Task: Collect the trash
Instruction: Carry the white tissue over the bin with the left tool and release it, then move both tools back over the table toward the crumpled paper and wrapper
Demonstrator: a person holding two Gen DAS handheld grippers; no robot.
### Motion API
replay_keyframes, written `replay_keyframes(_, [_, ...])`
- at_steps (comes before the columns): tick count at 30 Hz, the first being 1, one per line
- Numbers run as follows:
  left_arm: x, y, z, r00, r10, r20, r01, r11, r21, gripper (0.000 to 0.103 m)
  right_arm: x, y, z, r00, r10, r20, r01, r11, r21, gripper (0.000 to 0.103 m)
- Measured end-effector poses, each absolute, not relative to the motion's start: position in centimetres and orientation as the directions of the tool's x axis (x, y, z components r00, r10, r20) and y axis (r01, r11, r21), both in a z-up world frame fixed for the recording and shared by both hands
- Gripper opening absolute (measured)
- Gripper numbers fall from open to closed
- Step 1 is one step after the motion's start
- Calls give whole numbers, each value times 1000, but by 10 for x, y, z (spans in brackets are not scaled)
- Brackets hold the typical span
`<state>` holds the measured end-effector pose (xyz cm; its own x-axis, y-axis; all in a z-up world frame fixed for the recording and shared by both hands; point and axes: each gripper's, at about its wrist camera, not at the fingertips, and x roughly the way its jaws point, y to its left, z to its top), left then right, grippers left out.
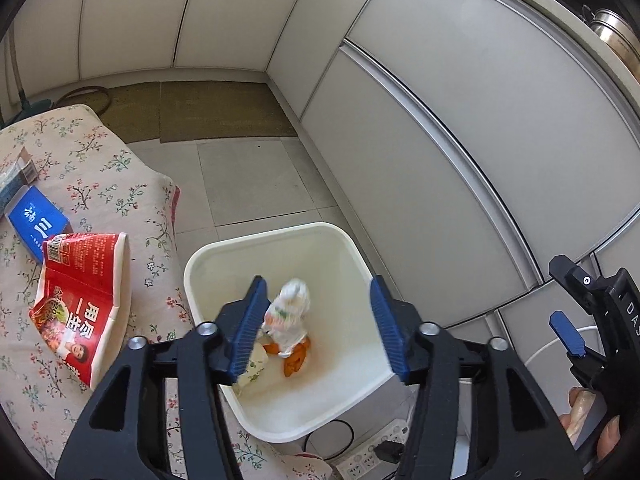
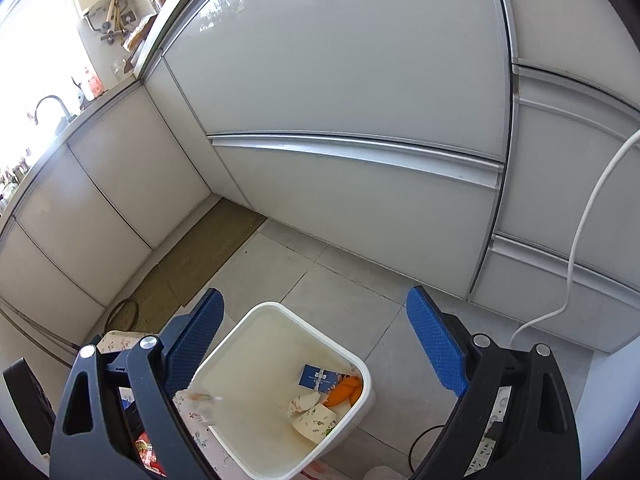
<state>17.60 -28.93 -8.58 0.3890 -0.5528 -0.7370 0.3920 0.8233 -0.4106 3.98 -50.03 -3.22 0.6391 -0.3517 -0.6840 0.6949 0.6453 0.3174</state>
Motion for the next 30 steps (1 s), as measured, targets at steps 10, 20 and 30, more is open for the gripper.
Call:
replay_keyframes(10, [170, -260, -69, 549, -375, -747, 332, 918, -216, 93, 57, -465, -35, 607, -376, -700, 652, 739, 170, 96])
replay_keyframes(20, [159, -199, -53, 639, -240, -731, 239, 965, -108, 96, 85, -386, -41, 615, -358, -702, 517, 856, 17, 96])
replay_keyframes(30, [155, -117, -56, 655, -138, -743, 134, 989, -66, 96, 105, -304, -42, 657, -288, -697, 374, 927, -31, 96])
